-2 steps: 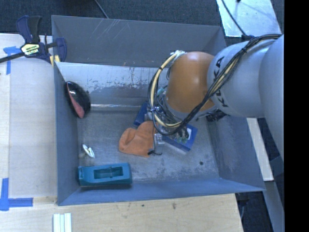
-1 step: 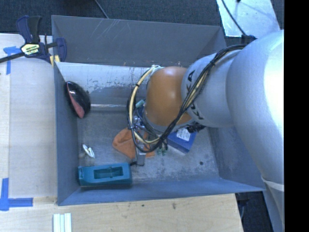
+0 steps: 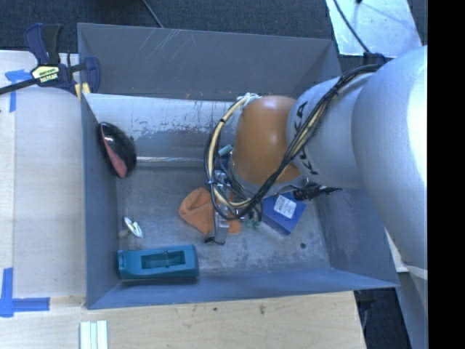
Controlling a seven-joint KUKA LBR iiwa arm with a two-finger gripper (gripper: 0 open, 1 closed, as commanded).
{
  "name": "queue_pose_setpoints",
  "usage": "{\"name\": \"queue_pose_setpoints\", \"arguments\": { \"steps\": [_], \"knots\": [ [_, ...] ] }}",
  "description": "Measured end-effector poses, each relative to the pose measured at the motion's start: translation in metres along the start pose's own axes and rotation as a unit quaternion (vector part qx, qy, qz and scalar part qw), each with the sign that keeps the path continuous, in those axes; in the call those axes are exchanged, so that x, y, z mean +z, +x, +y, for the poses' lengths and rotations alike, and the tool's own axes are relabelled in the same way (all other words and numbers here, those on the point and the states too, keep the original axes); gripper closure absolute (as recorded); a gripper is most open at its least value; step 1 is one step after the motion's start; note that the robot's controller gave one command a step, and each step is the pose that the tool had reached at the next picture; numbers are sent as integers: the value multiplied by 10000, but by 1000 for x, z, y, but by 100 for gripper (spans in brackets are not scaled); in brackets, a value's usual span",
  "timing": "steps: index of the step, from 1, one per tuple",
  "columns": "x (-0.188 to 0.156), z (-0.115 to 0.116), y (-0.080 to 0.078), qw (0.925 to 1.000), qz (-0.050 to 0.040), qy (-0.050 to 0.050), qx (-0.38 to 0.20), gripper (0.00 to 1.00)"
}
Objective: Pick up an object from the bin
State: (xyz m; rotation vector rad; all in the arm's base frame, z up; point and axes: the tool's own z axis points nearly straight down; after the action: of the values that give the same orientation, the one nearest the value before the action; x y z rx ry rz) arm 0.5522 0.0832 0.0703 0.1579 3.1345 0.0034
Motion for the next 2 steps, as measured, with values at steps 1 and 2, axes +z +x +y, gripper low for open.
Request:
{"name": "queue_pose_setpoints", "arguments": {
  "steps": [1,2],
  "knots": [
    [0,22,8,9990,-3,7,-452,0],
    [-1,0,-2,10000,-29,-7,-1,100]
  ]
}}
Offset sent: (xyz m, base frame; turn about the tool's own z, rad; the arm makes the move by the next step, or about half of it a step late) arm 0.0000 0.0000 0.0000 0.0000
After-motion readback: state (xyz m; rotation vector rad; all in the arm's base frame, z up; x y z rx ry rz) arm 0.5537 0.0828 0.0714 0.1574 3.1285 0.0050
